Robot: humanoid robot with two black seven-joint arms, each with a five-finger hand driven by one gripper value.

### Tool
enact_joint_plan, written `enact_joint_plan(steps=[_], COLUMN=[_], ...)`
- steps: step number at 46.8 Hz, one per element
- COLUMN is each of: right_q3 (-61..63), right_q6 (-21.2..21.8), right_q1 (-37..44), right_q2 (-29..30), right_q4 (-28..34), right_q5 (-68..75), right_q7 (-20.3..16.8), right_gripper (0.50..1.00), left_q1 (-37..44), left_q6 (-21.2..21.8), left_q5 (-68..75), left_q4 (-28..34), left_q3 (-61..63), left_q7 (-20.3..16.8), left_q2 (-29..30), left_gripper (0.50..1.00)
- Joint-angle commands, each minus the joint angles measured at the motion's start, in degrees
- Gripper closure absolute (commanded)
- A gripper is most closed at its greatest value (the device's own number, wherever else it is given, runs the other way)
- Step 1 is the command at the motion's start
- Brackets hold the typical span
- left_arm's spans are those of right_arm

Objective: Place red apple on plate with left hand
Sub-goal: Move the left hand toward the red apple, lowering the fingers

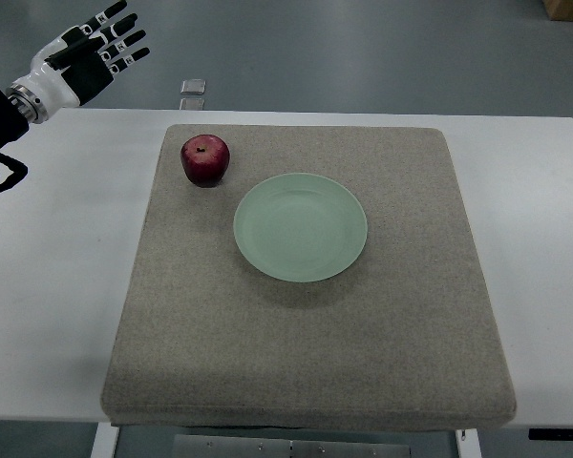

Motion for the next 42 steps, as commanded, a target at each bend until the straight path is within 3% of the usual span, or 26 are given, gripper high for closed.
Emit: enact_joint_plan(steps=[1, 26, 36, 42], right_q3=[0.0, 0.1, 0.1, 0.0], right_q6=[0.0, 0.0, 0.0, 0.0], right_q1=[0.0, 0.0, 0.0, 0.0], right_q2=[0.0, 0.0, 0.0, 0.0], right_q4=[0.0, 0.0, 0.0, 0.0], right_q5=[0.0, 0.0, 0.0, 0.0], right_q7=[0.0, 0.0, 0.0, 0.0], right_gripper=[0.536, 0.536, 0.536, 0.536], left_q1=[0.1, 0.1, -1.0, -1.9], left_q6=[0.0, -1.6, -1.8, -1.7], left_q5=[0.2, 1.9, 28.5, 45.0], left_q4=[0.0, 0.7, -0.7, -6.5], left_q3=[0.2, 0.3, 0.2, 0.2], left_q7=[0.1, -1.1, -6.8, -8.9], left_q2=[0.1, 0.6, 1.0, 2.5], left_gripper=[0.501, 0.501, 0.501, 0.501])
